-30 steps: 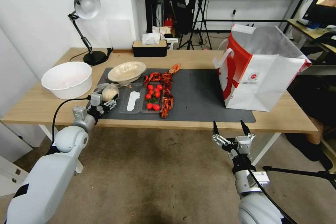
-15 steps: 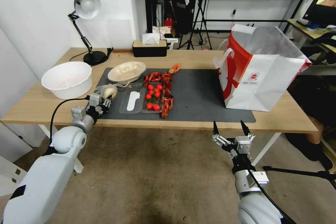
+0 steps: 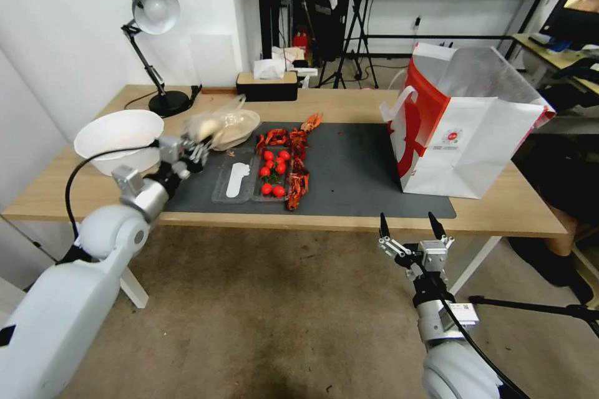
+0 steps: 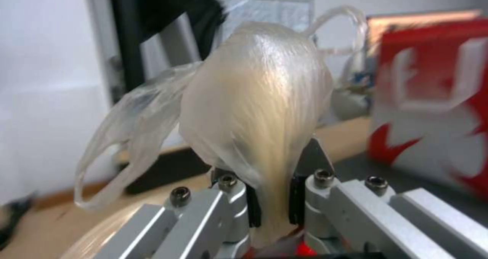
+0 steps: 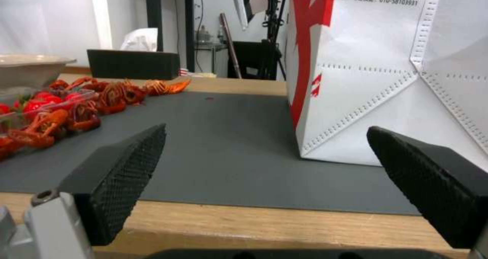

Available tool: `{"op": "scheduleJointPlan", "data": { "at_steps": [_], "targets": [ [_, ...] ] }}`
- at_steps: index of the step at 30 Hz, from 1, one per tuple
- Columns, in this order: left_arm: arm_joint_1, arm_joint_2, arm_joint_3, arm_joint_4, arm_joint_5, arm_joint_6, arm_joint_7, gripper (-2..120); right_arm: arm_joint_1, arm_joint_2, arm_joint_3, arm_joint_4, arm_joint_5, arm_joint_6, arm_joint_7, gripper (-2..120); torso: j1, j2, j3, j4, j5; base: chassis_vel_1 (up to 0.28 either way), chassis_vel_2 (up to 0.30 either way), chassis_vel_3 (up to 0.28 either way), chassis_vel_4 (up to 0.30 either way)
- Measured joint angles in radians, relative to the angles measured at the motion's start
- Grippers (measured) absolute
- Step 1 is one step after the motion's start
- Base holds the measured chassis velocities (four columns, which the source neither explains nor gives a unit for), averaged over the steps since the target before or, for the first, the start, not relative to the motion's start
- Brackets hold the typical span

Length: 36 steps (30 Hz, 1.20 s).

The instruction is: Pick up the trash from the table and place it into the takeout bag.

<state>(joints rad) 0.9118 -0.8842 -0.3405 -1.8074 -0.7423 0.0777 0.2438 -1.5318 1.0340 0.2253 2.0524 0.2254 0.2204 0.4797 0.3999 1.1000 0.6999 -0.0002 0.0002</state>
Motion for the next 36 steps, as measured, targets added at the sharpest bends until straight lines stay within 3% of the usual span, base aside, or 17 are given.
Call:
{"op": "scheduleJointPlan", "data": {
  "at_steps": [6,7,9,10,14,16,18,23,26,36],
  "targets": [
    [-0.208,0.034,0.204,0.023,-0.142,-0.038,0.046,8,0.014,-0.007,0.0,-0.01,0.0,0.001,-0.001,99,0.0,0.0,0.0,0.0002,-0.0003,0.0,0.0,0.0,0.0],
    [-0.208,0.034,0.204,0.023,-0.142,-0.038,0.046,8,0.014,-0.007,0.0,-0.01,0.0,0.001,-0.001,99,0.0,0.0,0.0,0.0002,-0.0003,0.0,0.0,0.0,0.0],
    [-0.285,0.02,0.281,0.04,-0.168,-0.039,0.047,8,0.02,-0.009,0.0,-0.013,-0.001,0.001,-0.001,99,0.0,0.0,0.0,0.0004,0.0,0.0,0.0,0.0,0.0],
    [-0.285,0.02,0.281,0.04,-0.168,-0.039,0.047,8,0.02,-0.009,0.0,-0.013,-0.001,0.001,-0.001,99,0.0,0.0,0.0,0.0004,0.0,0.0,0.0,0.0,0.0],
    [-0.458,-0.026,0.448,0.092,-0.216,-0.039,0.041,8,0.024,-0.014,0.0,-0.016,-0.002,0.001,-0.002,99,0.0,0.0,0.0,0.0002,0.0,0.0,0.0,0.0,0.0],
    [-0.481,-0.035,0.467,0.099,-0.222,-0.039,0.037,8,0.024,-0.015,0.0,-0.016,-0.002,0.001,-0.002,99,0.0,0.0,0.0,0.0002,-0.0003,0.0,0.0,0.0,0.0],
    [-0.582,-0.089,0.549,0.143,-0.25,-0.035,0.024,7,0.024,-0.017,0.001,-0.016,-0.002,0.001,-0.002,99,0.0,0.0,0.0,0.0002,0.0001,0.0,0.0,0.0,0.0],
    [-0.655,-0.134,0.604,0.184,-0.26,-0.029,0.019,7,0.024,-0.018,0.001,-0.016,-0.003,0.0,-0.002,99,0.0,0.0,0.0,0.0,-0.0001,0.0,0.0,0.0,0.0],
    [-0.772,-0.21,0.689,0.256,-0.279,-0.024,0.012,7,0.019,-0.013,0.004,-0.016,-0.003,-0.001,0.0,100,0.0,0.0,0.0,0.0002,-0.0001,0.0,0.0,0.0,0.0],
    [-0.943,-0.36,0.813,0.394,-0.327,-0.023,0.006,7,-0.015,0.0,0.023,-0.001,-0.011,-0.001,0.01,100,0.0,0.0,0.0,0.0005,-0.0002,0.0,0.0,0.0,0.0]
  ]
}}
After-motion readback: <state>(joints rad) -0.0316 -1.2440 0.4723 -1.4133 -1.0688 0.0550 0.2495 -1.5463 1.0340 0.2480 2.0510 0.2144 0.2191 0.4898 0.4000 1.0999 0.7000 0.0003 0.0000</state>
